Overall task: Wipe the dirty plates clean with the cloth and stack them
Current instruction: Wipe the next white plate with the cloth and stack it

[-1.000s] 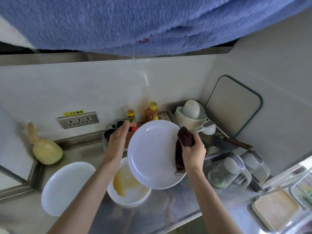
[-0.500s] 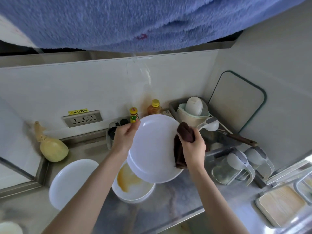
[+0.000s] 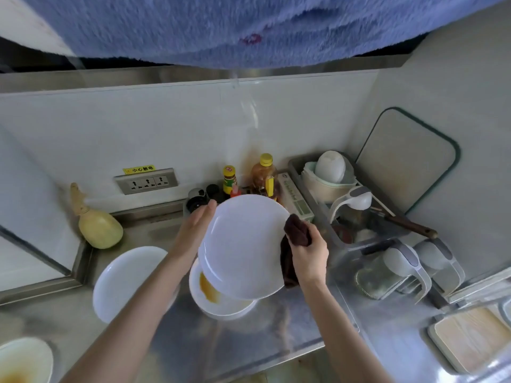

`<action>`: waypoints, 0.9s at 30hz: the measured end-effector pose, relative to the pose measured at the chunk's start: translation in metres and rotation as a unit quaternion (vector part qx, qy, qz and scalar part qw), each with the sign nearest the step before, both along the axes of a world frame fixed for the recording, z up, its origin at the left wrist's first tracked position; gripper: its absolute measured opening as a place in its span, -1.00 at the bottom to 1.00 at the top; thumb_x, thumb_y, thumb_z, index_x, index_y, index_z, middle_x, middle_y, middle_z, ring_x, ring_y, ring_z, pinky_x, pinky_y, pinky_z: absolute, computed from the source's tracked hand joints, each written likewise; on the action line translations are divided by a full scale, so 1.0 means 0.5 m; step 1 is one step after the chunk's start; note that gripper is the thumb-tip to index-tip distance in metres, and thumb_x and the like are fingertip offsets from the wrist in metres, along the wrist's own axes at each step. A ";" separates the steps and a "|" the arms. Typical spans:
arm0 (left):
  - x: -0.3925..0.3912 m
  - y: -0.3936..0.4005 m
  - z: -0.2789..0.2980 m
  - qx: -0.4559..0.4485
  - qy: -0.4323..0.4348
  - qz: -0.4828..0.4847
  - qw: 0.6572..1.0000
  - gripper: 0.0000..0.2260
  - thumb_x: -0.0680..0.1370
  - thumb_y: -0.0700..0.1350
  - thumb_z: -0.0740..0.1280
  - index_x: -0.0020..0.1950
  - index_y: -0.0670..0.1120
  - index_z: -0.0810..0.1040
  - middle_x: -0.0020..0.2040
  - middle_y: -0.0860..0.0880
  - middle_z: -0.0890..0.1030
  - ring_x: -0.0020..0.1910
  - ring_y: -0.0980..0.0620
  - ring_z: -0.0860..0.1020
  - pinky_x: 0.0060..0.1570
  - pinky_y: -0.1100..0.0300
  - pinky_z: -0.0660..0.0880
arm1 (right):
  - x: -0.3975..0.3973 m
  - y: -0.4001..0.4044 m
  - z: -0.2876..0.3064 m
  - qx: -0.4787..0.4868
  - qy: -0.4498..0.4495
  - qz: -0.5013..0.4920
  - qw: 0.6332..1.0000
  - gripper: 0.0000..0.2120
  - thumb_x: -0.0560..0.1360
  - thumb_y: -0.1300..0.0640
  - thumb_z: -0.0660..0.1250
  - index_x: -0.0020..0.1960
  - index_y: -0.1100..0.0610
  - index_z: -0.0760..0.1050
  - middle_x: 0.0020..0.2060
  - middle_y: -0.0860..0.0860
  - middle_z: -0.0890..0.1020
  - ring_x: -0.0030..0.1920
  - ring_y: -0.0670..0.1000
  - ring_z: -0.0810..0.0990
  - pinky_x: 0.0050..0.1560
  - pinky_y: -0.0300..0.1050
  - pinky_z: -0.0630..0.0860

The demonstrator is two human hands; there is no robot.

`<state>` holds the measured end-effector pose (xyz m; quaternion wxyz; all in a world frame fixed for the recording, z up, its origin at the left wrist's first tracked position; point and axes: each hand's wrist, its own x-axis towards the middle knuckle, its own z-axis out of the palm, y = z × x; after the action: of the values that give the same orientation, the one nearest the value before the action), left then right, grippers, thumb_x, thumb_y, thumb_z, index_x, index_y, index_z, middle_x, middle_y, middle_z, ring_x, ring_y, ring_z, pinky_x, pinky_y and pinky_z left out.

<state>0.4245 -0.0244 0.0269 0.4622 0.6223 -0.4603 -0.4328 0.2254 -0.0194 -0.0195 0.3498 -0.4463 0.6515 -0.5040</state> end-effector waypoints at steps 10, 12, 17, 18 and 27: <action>0.142 0.085 -0.104 0.058 0.064 0.204 0.975 -0.70 0.60 0.06 0.16 -0.17 -0.09 0.53 -0.24 -0.07 0.57 -0.24 -0.03 0.52 -0.27 0.18 0.43 | 0.158 -0.014 -0.058 0.028 0.080 0.106 0.991 -0.76 0.45 0.09 0.37 0.11 -0.05 0.50 -0.12 -0.08 0.64 -0.10 -0.01 0.57 -0.07 -0.10 0.49; 0.177 0.099 -0.119 0.083 0.072 0.274 0.955 -0.66 0.60 0.09 0.13 -0.22 -0.07 0.51 -0.27 -0.03 0.53 -0.27 -0.01 0.47 -0.28 0.18 0.38 | 0.210 0.016 -0.087 0.071 0.057 0.111 0.990 -0.77 0.44 0.02 0.38 0.08 -0.05 0.48 -0.15 -0.10 0.63 -0.12 -0.01 0.58 -0.13 -0.15 0.46; 0.262 0.148 -0.173 0.091 0.118 0.375 0.915 -0.73 0.60 0.04 0.16 -0.10 -0.09 0.54 -0.23 0.03 0.54 -0.24 0.04 0.49 -0.26 0.18 0.39 | 0.327 0.095 -0.145 0.176 -0.044 0.187 0.965 -0.66 0.43 0.06 0.44 0.13 0.01 0.39 -0.13 -0.16 0.56 -0.10 -0.10 0.55 -0.14 -0.22 0.40; 0.280 0.158 -0.188 0.099 0.112 0.389 0.909 -0.74 0.60 0.03 0.16 -0.10 -0.10 0.52 -0.24 0.03 0.52 -0.24 0.03 0.47 -0.28 0.20 0.38 | 0.342 0.108 -0.154 0.189 -0.050 0.207 0.959 -0.62 0.41 0.06 0.45 0.15 0.01 0.37 -0.11 -0.17 0.55 -0.09 -0.11 0.54 -0.11 -0.20 0.41; 0.398 0.204 -0.295 0.132 0.117 0.416 0.892 -0.72 0.60 -0.02 0.15 -0.21 -0.16 0.42 -0.32 -0.03 0.40 -0.30 0.01 0.37 -0.31 0.20 0.30 | 0.407 0.139 -0.193 0.194 -0.107 0.208 0.953 -0.87 0.59 0.09 0.21 0.10 0.04 0.48 -0.06 -0.13 0.61 -0.09 -0.28 0.56 -0.15 -0.50 0.42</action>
<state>0.6237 0.0778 -0.1208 0.5641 0.7569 -0.0402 -0.3275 0.4291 0.0500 -0.1160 0.5938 -0.4393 0.5884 -0.3290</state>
